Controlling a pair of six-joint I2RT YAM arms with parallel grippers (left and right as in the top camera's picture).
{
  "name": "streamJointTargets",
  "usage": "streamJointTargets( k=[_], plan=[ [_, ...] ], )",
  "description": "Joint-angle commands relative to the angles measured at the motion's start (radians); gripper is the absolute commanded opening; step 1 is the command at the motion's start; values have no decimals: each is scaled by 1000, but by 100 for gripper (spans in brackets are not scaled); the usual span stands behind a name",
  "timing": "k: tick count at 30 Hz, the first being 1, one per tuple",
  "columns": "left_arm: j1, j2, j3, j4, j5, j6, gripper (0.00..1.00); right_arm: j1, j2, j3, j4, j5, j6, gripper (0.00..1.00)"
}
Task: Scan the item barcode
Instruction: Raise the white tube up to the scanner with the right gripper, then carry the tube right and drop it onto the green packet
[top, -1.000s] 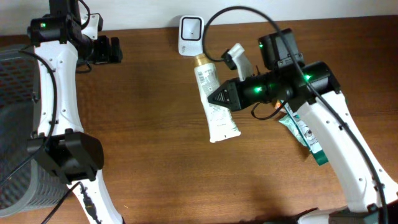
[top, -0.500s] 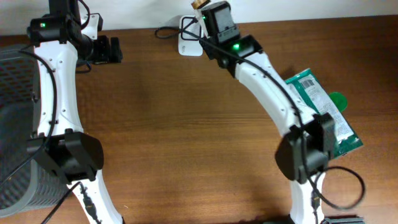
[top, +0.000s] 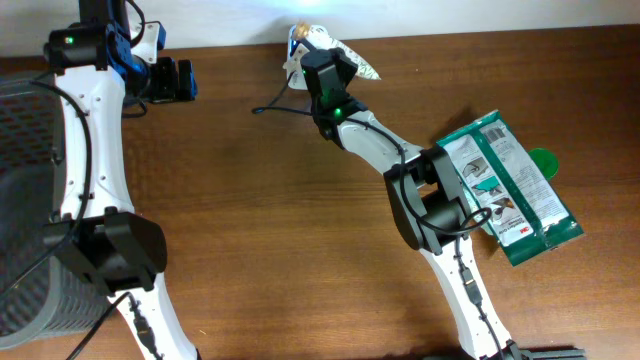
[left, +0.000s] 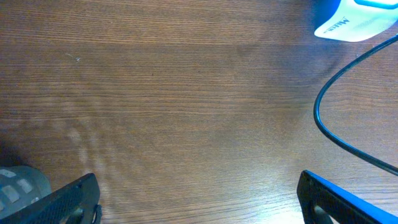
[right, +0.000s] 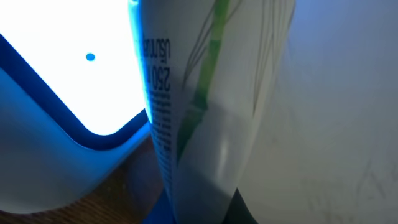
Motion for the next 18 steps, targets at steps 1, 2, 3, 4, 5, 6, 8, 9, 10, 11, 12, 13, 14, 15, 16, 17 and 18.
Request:
streamJointTargets(
  k=[1, 2, 3, 4, 5, 6, 8, 9, 10, 11, 12, 13, 14, 15, 16, 17, 18],
  plan=[
    [1, -25, 11, 0, 0, 5, 99, 18, -23, 22, 17, 51, -10, 4],
    [1, -25, 11, 0, 0, 5, 99, 24, -26, 22, 17, 51, -10, 4],
    [1, -25, 11, 0, 0, 5, 99, 27, -32, 22, 17, 51, -10, 4],
    [1, -25, 11, 0, 0, 5, 99, 27, -44, 22, 16, 62, -9, 4],
    [1, -25, 11, 0, 0, 5, 99, 28, -59, 22, 10, 70, -10, 4],
    [1, -25, 11, 0, 0, 5, 99, 28, -72, 22, -8, 69, -6, 4],
    [1, -25, 11, 0, 0, 5, 99, 28, -132, 22, -99, 64, 66, 4],
    [1, -25, 11, 0, 0, 5, 99, 28, -160, 22, -154, 49, 121, 4],
    [1, -25, 11, 0, 0, 5, 99, 28, -199, 22, -240, 17, 208, 4],
    [1, -25, 11, 0, 0, 5, 99, 28, -252, 22, -330, -24, 303, 4],
    [1, -25, 11, 0, 0, 5, 99, 28, -310, 22, -431, -53, 427, 4],
    [1, -25, 11, 0, 0, 5, 99, 27, -368, 22, -546, -68, 595, 4],
    [1, -25, 11, 0, 0, 5, 99, 25, -410, 22, -645, -126, 679, 4],
    [1, -25, 11, 0, 0, 5, 99, 23, -457, 22, -784, -202, 752, 4],
    [1, -25, 11, 0, 0, 5, 99, 23, -480, 22, -870, -250, 795, 4],
    [1, -25, 11, 0, 0, 5, 99, 23, -507, 22, -1012, -338, 837, 4],
    [1, -25, 11, 0, 0, 5, 99, 23, -522, 22, -1128, -389, 838, 4]
  ],
)
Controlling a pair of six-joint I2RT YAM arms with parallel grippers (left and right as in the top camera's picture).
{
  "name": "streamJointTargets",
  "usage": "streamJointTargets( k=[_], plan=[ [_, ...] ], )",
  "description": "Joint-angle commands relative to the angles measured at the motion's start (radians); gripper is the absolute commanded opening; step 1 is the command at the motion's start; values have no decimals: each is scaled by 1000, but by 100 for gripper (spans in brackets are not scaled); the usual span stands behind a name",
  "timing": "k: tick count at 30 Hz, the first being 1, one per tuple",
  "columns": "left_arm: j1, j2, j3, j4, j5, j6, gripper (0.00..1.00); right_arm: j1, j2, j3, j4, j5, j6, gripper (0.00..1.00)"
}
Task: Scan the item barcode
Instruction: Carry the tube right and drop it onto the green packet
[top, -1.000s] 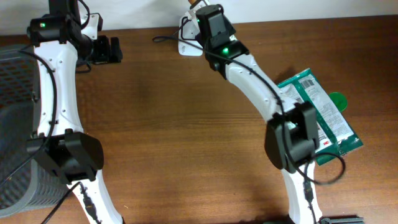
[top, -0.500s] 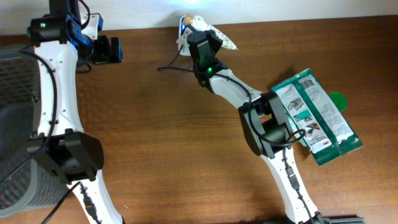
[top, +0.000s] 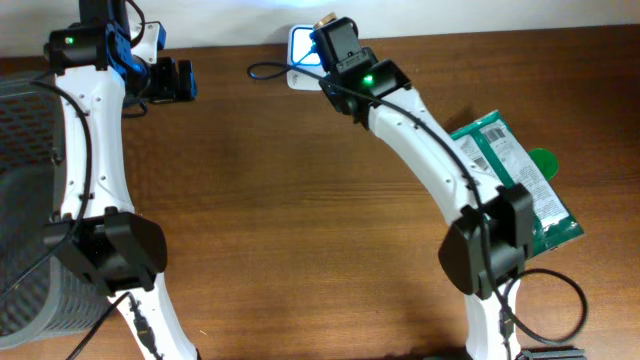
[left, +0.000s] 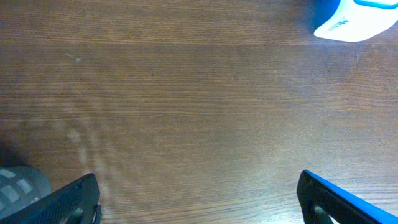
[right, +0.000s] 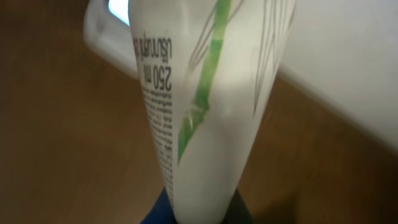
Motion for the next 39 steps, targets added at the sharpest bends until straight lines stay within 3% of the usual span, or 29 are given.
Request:
streamJointTargets(
  k=[1, 4, 6, 11, 17, 18, 19, 20, 21, 23, 26, 29, 34, 39],
  plan=[
    [1, -25, 11, -1, 0, 5, 99, 3, -68, 4, -224, -186, 134, 4],
    [1, -25, 11, -1, 0, 5, 99, -50, -68, -7, -509, -344, 304, 4],
    [1, -25, 11, -1, 0, 5, 99, -101, -67, -80, -593, -346, 342, 4],
    [1, -25, 11, -1, 0, 5, 99, -296, -67, -441, -411, -283, 303, 4],
    [1, -25, 11, -1, 0, 5, 99, -504, -66, -586, -275, -132, 261, 4],
    [1, -25, 11, -1, 0, 5, 99, -527, -66, -586, -271, -132, 261, 17],
    [1, -25, 11, -1, 0, 5, 99, -539, -66, -580, -272, -156, 258, 39],
    [1, -25, 11, -1, 0, 5, 99, -537, -68, -560, -277, -221, 213, 46],
    [1, -25, 11, -1, 0, 5, 99, -531, -77, -528, -288, -274, 188, 59],
    [1, -25, 11, -1, 0, 5, 99, -522, -127, -441, -325, -317, 175, 66],
    [1, -25, 11, -1, 0, 5, 99, -497, -246, -273, -411, -417, 175, 65],
    [1, -25, 11, -1, 0, 5, 99, -439, -293, -245, -432, -745, 175, 63],
    [1, -25, 11, -1, 0, 5, 99, -278, -252, -251, -362, -726, 175, 65],
    [1, -25, 11, -1, 0, 5, 99, -260, -240, -251, -356, -727, 175, 65]
  ],
)
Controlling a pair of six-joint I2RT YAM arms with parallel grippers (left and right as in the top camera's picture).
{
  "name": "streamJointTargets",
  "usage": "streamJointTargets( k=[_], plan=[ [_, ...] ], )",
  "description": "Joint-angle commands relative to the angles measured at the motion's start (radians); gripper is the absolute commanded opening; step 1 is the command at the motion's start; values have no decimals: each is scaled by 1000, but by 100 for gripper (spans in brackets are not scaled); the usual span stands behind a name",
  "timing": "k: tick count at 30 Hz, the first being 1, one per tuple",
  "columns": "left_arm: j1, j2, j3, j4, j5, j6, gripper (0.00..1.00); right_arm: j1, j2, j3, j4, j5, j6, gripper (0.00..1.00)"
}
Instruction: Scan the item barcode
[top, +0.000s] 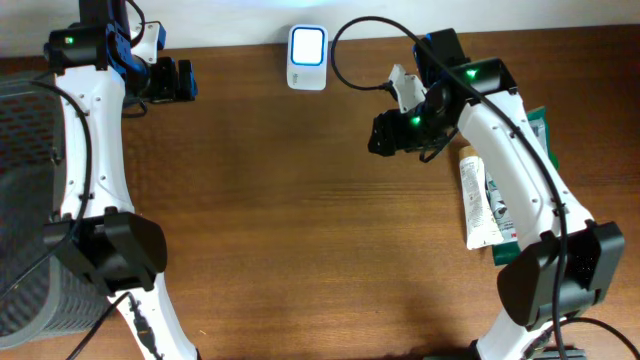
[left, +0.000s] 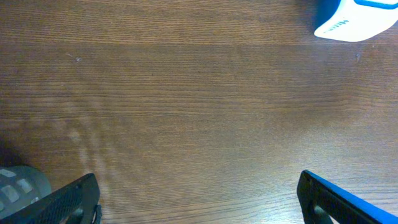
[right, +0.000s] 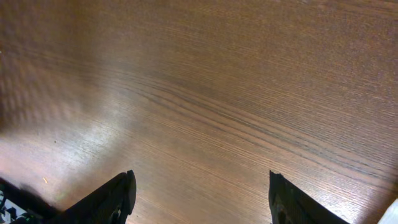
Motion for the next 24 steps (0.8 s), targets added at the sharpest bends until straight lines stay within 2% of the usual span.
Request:
streamJointTargets(
  k=[1, 6, 8, 11, 13, 18, 21, 24],
  plan=[
    [1, -25, 11, 0, 0, 5, 99, 4, 9, -1, 2, -8, -8, 65],
    [1, -25, 11, 0, 0, 5, 99, 5, 9, -1, -1, 17, -13, 68],
    [1, -25, 11, 0, 0, 5, 99, 8, 1, 1, -8, -63, -136, 68],
    [1, -25, 11, 0, 0, 5, 99, 50, -85, 84, -24, -62, -142, 68],
    [1, -25, 11, 0, 0, 5, 99, 55, -193, 183, -117, -61, -129, 98],
    [1, -25, 11, 0, 0, 5, 99, 54, -477, 226, -261, 8, -89, 98],
    [1, -25, 11, 0, 0, 5, 99, 54, -559, 225, -134, 229, -82, 98],
    [1, -25, 11, 0, 0, 5, 99, 54, -568, 224, -124, 386, 20, 98]
  ],
)
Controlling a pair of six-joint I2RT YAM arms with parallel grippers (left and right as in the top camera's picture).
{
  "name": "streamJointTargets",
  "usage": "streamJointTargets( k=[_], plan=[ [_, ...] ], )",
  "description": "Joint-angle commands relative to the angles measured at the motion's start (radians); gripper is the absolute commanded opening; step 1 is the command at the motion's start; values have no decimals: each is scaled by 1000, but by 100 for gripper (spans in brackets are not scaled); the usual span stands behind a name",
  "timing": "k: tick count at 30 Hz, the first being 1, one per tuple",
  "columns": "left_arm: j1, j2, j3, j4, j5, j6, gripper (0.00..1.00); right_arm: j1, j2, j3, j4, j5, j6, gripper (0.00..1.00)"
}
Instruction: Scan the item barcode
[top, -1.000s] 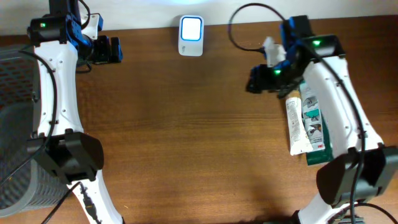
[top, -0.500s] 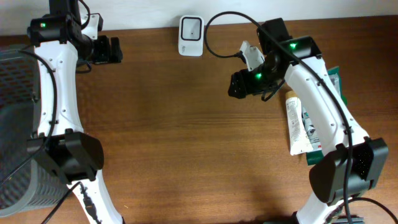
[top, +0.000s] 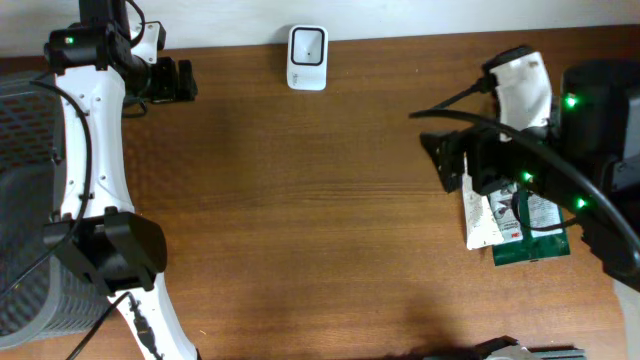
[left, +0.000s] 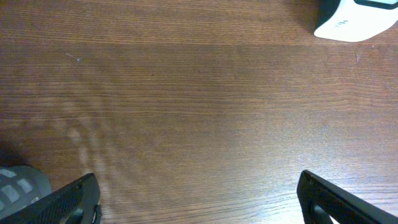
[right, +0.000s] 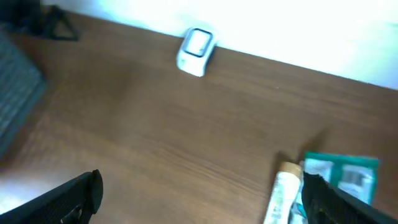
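A white tube (top: 479, 214) with green print and a tan cap lies flat on the table at the right, against a green packet (top: 531, 238). The white scanner (top: 307, 45) stands at the back edge, its screen dark. My right gripper (right: 199, 202) is open and empty, held high above the table, looking down on the scanner (right: 196, 45), the tube (right: 283, 193) and the packet (right: 343, 176). My left gripper (left: 199, 200) is open and empty, low over bare wood at the back left, with a corner of the scanner (left: 356, 20) in its view.
A grey mesh basket (top: 20, 200) stands along the left edge, behind the left arm. A black cable runs along the raised right arm (top: 560, 140), which covers much of the right side in the overhead view.
My right gripper was low over the middle-right of the table; now the arm is raised high over the right side. The scanner's screen was lit and is now dark. The tube has not moved.
My right gripper held the white tube against the lit scanner at the back, and a moment later still held it there. Then the tube lay beside the green packet with the gripper open and empty. Now the right arm is high. The left arm has stayed put.
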Motion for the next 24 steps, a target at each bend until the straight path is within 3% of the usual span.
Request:
streamJointTargets(
  k=[1, 4, 7, 9, 15, 17, 20, 24],
  plan=[
    [1, -24, 11, 0, 0, 5, 99, 3, -13, 5, 4, 170, 77, 98],
    [1, -24, 11, 0, 0, 5, 99, 1, -34, -8, 90, 180, 74, 98],
    [1, -24, 11, 0, 0, 5, 99, -56, -152, -229, 340, 121, 71, 98],
    [1, -24, 11, 0, 0, 5, 99, -104, -314, -557, 607, 10, -18, 98],
    [1, -24, 11, 0, 0, 5, 99, -111, -949, -1610, 1427, -6, -30, 98],
    [1, -24, 11, 0, 0, 5, 99, -111, -1109, -1812, 1507, -2, -30, 98],
    [1, -24, 11, 0, 0, 5, 99, -111, -1263, -1952, 1507, -2, -29, 98],
    [1, -24, 11, 0, 0, 5, 99, -111, -1297, -1991, 1405, -2, -30, 98]
  ],
)
